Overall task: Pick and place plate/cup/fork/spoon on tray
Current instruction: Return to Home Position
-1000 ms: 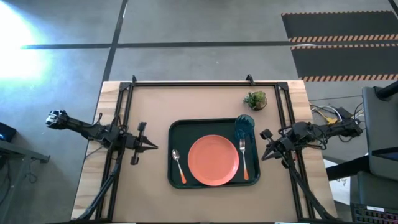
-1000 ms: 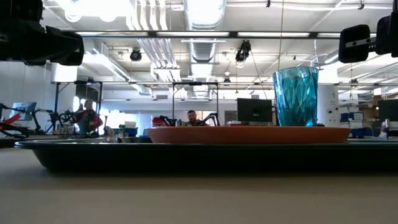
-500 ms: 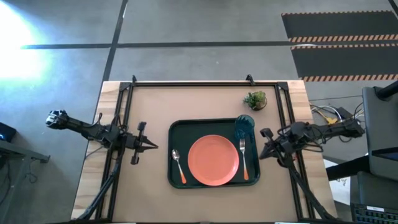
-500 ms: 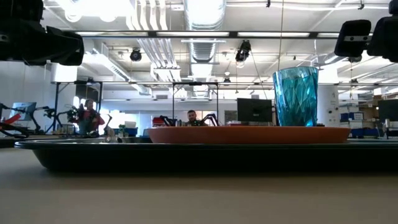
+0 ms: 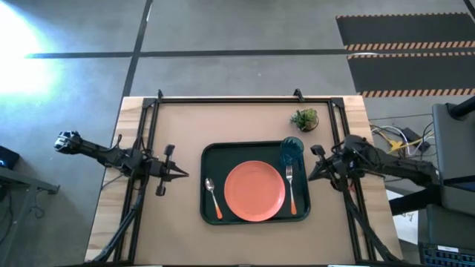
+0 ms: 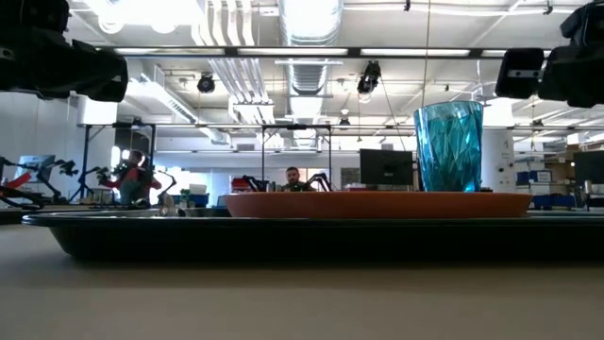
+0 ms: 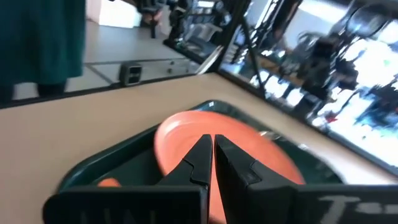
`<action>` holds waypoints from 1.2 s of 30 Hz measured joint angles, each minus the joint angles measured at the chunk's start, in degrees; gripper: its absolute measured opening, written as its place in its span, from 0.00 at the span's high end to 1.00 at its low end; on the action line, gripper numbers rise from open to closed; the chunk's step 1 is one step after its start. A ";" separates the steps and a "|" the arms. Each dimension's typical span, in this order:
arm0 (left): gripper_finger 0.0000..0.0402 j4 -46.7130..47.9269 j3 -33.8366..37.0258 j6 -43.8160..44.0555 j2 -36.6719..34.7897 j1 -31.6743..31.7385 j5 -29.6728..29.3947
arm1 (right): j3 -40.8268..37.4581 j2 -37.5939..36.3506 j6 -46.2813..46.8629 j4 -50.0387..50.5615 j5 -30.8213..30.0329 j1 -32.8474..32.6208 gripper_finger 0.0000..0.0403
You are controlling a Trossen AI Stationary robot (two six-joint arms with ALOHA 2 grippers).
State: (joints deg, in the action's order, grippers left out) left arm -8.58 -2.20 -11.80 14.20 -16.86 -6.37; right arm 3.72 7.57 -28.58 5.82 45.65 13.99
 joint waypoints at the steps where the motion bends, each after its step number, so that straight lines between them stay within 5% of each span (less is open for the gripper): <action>1: 1.00 0.00 0.00 -0.77 0.00 0.00 -0.19 | 0.48 -0.01 0.02 1.83 2.58 1.90 0.98; 9: 1.00 0.02 0.00 -3.60 -0.05 0.00 -2.91 | 2.04 -0.02 0.03 8.06 14.93 11.23 0.98; 23: 1.00 0.02 0.00 -3.60 0.00 -0.01 -2.91 | 2.04 0.05 3.49 7.31 14.37 11.55 0.98; 31: 1.00 0.04 0.00 -3.60 0.00 0.00 -2.91 | 2.17 0.09 12.27 -13.89 14.81 10.58 0.98; 36: 1.00 0.07 0.08 -3.60 0.00 0.00 -2.91 | 1.77 0.74 16.09 -14.29 14.80 7.21 0.98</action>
State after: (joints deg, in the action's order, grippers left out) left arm -8.51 -2.12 -15.40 14.20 -16.86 -9.28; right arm 5.49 8.31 -12.49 -8.47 60.45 21.20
